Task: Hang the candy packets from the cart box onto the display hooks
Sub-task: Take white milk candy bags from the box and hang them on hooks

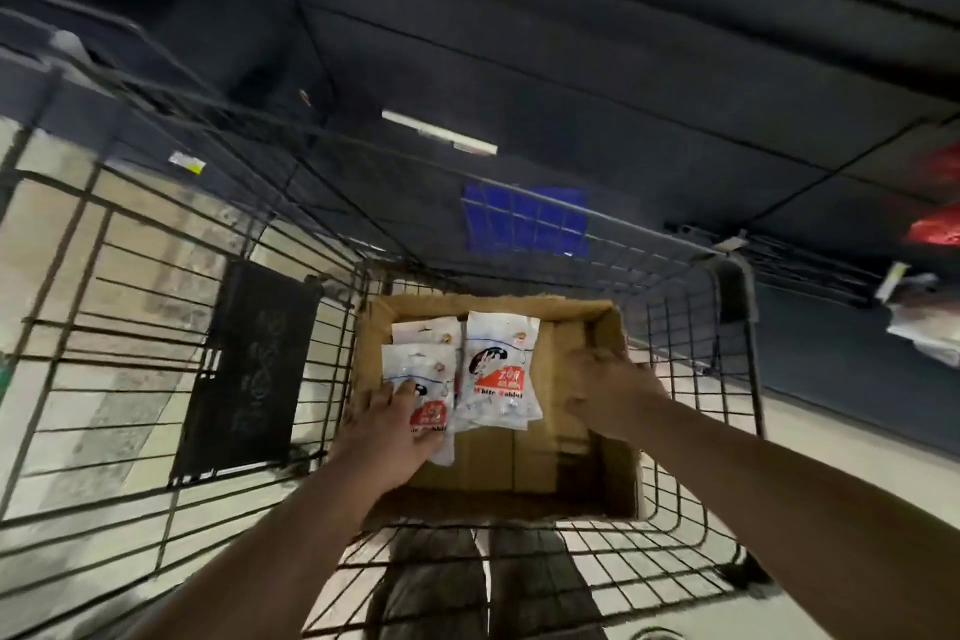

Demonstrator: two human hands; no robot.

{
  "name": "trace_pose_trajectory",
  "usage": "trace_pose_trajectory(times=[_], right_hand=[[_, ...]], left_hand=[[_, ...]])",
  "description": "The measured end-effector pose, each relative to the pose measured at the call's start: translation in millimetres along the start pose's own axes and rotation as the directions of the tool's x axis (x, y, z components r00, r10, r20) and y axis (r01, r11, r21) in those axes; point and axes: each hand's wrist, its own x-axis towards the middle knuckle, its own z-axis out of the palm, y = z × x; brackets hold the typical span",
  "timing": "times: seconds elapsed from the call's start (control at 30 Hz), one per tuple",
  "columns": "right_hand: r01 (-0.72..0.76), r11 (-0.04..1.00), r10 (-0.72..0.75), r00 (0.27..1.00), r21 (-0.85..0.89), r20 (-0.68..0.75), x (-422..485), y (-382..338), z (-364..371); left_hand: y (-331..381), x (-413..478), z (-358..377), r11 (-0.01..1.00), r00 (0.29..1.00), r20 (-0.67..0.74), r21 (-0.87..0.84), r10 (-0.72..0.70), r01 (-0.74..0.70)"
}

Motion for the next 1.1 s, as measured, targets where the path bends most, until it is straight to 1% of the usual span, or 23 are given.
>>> trace_pose_trajectory(times=[0.07,0.23,0.37,0.53,0.67,0.7,0.77,0.83,0.9,1.0,1.1], right_hand=[[-0.044,0.997,0.042,0.999,0.064,0.02,14,-2,5],[-0.127,0.974,0.115,0.991,0.188,0.075,60,-5,26],[-0.16,0.949,0.135,0.985,0.272,0.106,97,-6,45],[-0.219,0.84,0.181,0.976,0.496,0.125,134,-9,64],[-0.197,0.764,0.187,0.979,0.614,0.082,158,-12,78],[-0.195,0.731,0.19,0.979,0.654,0.08,164,-13,81],[-0.212,0.626,0.215,0.972,0.751,0.095,175,-14,87],[-0.239,0.532,0.274,0.956,0.812,0.101,185,-13,94],[-0.248,0.454,0.331,0.939,0.856,0.096,193,-12,101],[-0.192,0.302,0.366,0.928,0.934,0.073,200,-13,107],[-0.148,0.196,0.36,0.93,0.969,0.069,200,-16,109]], left_hand=[[-7,15,7,0.999,0.999,0.031,-0.041,-0.014,0.016],[-21,50,32,0.997,0.997,0.073,-0.064,-0.04,0.045],[-23,75,48,0.981,0.99,0.074,-0.148,-0.116,0.126],[-32,112,67,0.901,0.976,0.056,-0.377,-0.21,0.216],[-32,140,83,0.821,0.956,0.054,-0.5,-0.288,0.275],[-30,146,86,0.804,0.953,0.046,-0.526,-0.299,0.278],[-27,156,93,0.755,0.941,0.025,-0.59,-0.336,0.285],[-23,161,97,0.687,0.915,-0.009,-0.663,-0.403,0.296],[-21,165,101,0.646,0.888,-0.057,-0.707,-0.457,0.287],[-19,166,105,0.639,0.871,-0.085,-0.714,-0.484,0.285],[-18,165,105,0.631,0.863,-0.067,-0.712,-0.5,0.31]])
